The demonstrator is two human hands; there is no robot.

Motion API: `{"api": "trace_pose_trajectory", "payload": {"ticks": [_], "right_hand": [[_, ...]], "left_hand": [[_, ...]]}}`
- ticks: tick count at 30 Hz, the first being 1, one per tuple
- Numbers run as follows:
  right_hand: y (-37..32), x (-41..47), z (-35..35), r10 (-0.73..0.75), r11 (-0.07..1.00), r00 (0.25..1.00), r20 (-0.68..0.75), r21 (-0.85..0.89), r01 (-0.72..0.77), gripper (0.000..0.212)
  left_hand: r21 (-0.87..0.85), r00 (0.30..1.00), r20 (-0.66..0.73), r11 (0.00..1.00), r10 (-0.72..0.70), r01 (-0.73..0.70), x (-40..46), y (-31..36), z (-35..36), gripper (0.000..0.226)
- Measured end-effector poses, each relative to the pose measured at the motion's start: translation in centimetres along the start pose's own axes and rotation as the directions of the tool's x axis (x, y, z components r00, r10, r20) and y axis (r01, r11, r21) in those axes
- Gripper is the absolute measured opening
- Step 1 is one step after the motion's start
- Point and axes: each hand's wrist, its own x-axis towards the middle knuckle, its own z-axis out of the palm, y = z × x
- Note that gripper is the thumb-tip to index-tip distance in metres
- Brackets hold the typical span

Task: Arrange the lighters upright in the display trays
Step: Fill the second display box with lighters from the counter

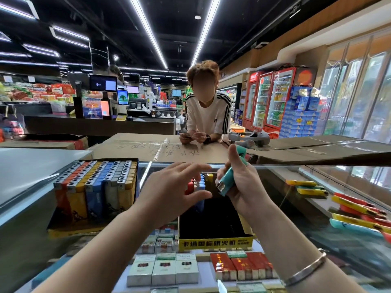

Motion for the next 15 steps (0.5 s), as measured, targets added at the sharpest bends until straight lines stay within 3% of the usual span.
{"api": "trace_pose_trajectory", "payload": {"ticks": [5,15], "right_hand": [[0.4,0.0,0.3,0.07,0.997,0.996,-0.057,0.035,-0.068,0.051],[0.8,-0.3,1.3,0.173,0.974,0.984,0.048,0.144,-0.178,0.054]], "left_hand": [[0.108,0.981,0.015,0.975,0.194,-0.195,0.1,0.7,0.6,0.045],[0.115,0.961,-0.064,0.958,0.271,-0.262,0.1,0.7,0.8,0.028]]}}
